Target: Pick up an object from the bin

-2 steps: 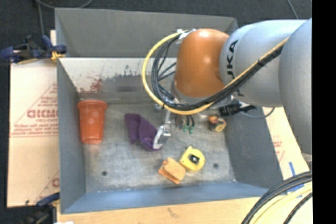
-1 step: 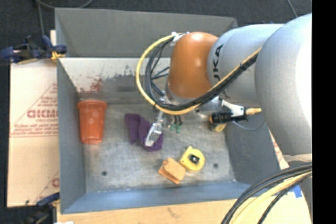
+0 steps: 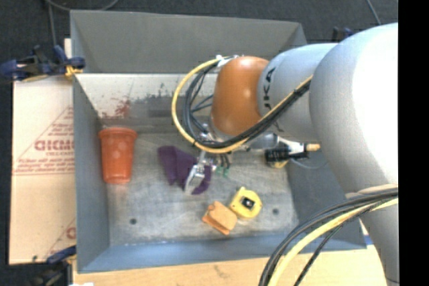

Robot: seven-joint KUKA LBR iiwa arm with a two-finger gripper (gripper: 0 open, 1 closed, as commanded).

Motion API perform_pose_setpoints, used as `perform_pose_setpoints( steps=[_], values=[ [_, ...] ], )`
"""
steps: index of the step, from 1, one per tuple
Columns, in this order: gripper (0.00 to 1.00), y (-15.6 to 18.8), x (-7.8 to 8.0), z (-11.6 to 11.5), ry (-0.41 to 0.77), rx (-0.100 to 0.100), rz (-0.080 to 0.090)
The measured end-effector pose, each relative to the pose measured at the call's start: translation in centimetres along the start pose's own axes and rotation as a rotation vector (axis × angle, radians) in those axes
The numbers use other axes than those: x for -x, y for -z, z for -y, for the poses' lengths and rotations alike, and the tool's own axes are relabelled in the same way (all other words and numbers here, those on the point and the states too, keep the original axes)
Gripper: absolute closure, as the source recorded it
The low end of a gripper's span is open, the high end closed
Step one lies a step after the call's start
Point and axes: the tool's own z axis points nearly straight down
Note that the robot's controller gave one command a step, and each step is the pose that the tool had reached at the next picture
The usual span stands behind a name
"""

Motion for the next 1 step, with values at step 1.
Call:
perform_pose_setpoints(
  steps=[1],
  values=[
    [1.00,0.78,-0.47,-0.20,0.002,-0.002,-0.008]
  ],
)
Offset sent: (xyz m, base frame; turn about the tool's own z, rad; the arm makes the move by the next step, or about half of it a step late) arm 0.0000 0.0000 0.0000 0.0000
